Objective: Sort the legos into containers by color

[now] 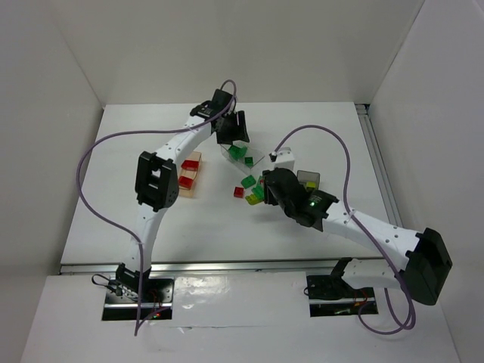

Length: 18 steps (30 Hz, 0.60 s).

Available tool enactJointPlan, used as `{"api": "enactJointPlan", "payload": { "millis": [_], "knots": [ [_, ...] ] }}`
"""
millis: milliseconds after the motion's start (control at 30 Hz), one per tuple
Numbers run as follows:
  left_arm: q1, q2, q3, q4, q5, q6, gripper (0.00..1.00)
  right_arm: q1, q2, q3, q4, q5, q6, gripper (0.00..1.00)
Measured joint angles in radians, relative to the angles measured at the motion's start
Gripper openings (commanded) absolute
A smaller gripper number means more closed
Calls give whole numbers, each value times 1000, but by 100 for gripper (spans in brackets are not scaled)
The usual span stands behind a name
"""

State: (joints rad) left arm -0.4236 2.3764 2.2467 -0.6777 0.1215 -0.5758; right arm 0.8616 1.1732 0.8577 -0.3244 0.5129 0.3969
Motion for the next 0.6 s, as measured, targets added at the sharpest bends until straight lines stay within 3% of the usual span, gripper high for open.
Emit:
{"api": "enactJointPlan", "payload": {
  "millis": [200, 400, 500, 600],
  "knots": [
    [-7, -74, -92, -18, -35, 1, 73, 0, 26, -2, -5, -3, 2, 23],
    [-11, -316, -320, -23, -92, 20, 70, 0, 104, 19, 0, -36, -3, 23],
    [-8, -467, -475, 5, -74, 37, 90, 0, 128, 40, 7, -68, -5, 23],
    [5, -581, -614, 29, 19, 51, 90, -2, 129, 41, 33, -103, -5, 24]
  ]
}}
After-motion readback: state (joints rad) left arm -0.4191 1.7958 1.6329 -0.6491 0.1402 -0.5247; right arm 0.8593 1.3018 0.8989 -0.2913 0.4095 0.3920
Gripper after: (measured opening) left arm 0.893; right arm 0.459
